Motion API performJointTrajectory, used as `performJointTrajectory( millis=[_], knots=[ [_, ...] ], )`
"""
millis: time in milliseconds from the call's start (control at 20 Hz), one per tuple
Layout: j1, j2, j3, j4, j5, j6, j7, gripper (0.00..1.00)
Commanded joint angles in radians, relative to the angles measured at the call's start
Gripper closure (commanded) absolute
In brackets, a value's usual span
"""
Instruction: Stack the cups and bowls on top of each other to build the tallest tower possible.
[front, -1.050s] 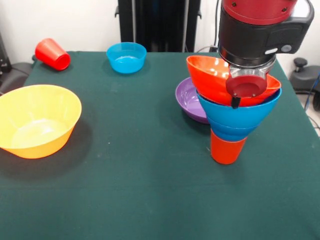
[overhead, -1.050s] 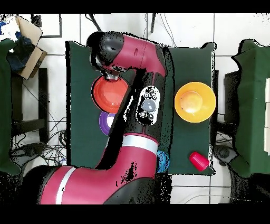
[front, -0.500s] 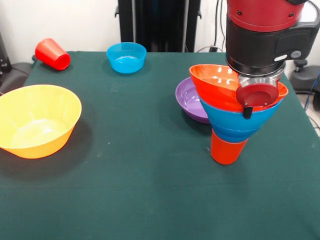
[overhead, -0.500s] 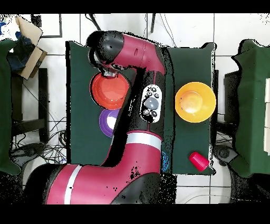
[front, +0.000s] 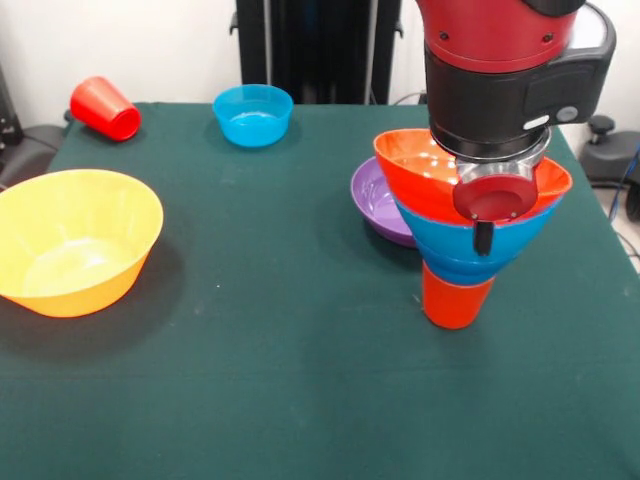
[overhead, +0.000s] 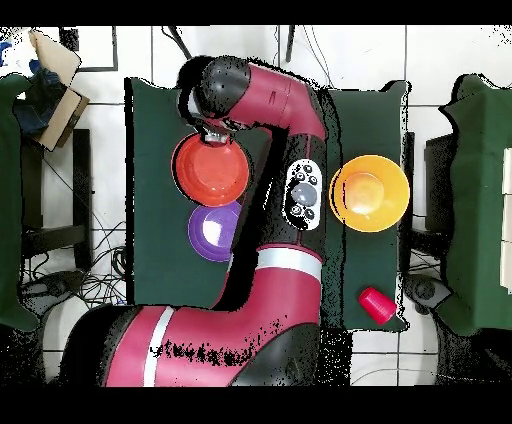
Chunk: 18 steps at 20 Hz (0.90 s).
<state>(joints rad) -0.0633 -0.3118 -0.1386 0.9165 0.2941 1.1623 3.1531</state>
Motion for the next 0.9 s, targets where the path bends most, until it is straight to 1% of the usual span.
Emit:
performJointTrajectory(
  millis=[50, 200, 400, 600, 750, 900],
  knots=[
    [-0.001, -0.011, 0.118, 0.096, -0.096, -0.056, -0.286, 0.00],
    [-0.002, -0.036, 0.116, 0.119, -0.088, -0.023, -0.274, 0.00],
    [-0.007, -0.020, 0.125, 0.088, -0.088, -0.011, -0.275, 0.00],
    [-0.004, -0.023, 0.134, 0.085, -0.090, -0.011, -0.269, 0.00],
    [-0.001, -0.041, 0.137, 0.094, -0.088, -0.002, -0.262, 0.00],
    [0.008, -0.064, 0.126, 0.086, -0.089, 0.039, -0.243, 0.00]
  ],
)
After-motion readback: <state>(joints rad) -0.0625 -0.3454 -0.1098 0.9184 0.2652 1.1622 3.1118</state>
